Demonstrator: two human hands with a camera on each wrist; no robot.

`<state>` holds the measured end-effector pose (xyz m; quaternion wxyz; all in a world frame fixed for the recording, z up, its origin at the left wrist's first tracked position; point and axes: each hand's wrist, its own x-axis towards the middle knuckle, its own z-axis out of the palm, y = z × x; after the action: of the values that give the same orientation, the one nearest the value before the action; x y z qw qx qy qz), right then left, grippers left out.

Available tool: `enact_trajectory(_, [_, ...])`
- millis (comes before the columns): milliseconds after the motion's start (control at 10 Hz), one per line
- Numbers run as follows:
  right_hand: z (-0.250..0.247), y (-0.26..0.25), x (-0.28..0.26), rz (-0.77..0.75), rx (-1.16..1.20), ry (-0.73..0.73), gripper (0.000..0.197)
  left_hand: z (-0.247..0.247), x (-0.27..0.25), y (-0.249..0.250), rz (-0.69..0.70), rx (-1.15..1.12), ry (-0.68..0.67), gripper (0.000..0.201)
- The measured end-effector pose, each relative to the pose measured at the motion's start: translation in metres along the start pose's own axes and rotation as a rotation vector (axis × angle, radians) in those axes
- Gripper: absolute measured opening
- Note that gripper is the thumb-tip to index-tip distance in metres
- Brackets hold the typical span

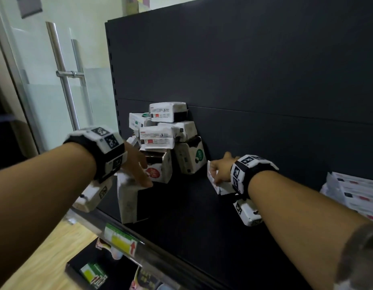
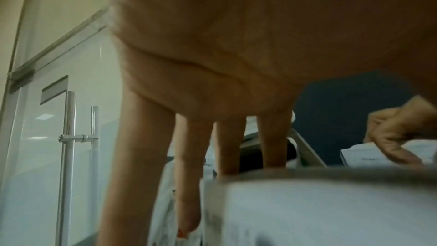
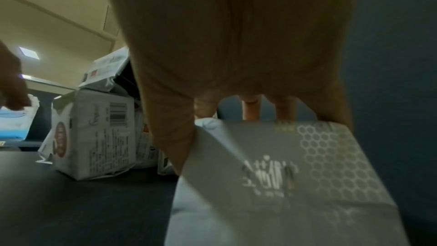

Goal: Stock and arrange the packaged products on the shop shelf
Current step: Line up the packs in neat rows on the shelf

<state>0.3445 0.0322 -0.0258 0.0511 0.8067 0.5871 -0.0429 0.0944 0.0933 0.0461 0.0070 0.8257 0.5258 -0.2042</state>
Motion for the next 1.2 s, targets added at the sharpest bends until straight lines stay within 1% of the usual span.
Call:
enact_trajectory(100, [-0.004, 0.005, -0.009, 0.009, -0.036, -0.036, 0.008, 0.009, 0.000, 0.014, 0.009, -0.028, -0.031, 0.082])
enact_trajectory(200, [-0.010, 0.005, -0.022, -0.031, 0.025, -0.104, 0.033, 0.009, -0.009, 0.026, 0.060, -0.155, -0.059, 0.068])
enact_trajectory(300, [-0.018, 0.008, -0.034, -0.071, 0.102, -0.114, 0.040, 0.011, -0.020, 0.045, 0.107, -0.298, -0.050, 0.065])
enact_trajectory(400, [-0.052, 0.016, -0.060, -0.073, 0.175, -0.088, 0.037, 0.014, -0.019, 0.073, 0.153, -0.355, -0.010, 0.067])
enact_trajectory(500, [-0.084, 0.026, -0.087, -0.100, 0.127, -0.056, 0.025, 0.014, -0.014, 0.087, 0.204, -0.440, 0.020, 0.073])
enact_trajectory(600, [-0.109, 0.058, -0.124, -0.089, 0.314, 0.021, 0.019, 0.011, -0.016, 0.114, 0.267, -0.596, -0.026, 0.073])
enact_trajectory(700, [-0.115, 0.102, -0.161, 0.094, 0.705, 0.013, 0.048, 0.014, -0.017, 0.143, 0.375, -0.685, -0.082, 0.049])
enact_trajectory(800, [-0.112, 0.134, -0.191, 0.187, 0.885, 0.053, 0.051, 0.015, -0.017, 0.169, 0.569, -0.679, -0.127, 0.031])
enact_trajectory(900, [-0.096, 0.170, -0.226, 0.264, 1.019, 0.115, 0.042, 0.011, -0.021, 0.202, 0.769, -0.554, -0.060, 0.049])
enact_trajectory(1000, [-0.081, 0.190, -0.250, 0.294, 1.166, 0.179, 0.028, 0.007, -0.026, 0.228, 0.917, -0.490, -0.155, 0.059])
enact_trajectory(1100, [-0.072, 0.203, -0.275, 0.174, 1.049, 0.415, 0.043, -0.001, -0.031, 0.255, 0.885, -0.409, -0.054, 0.069])
enact_trajectory(1200, [-0.066, 0.202, -0.297, 0.027, 0.606, 0.710, 0.060, -0.036, -0.052, 0.266, 0.848, -0.525, 0.270, 0.072])
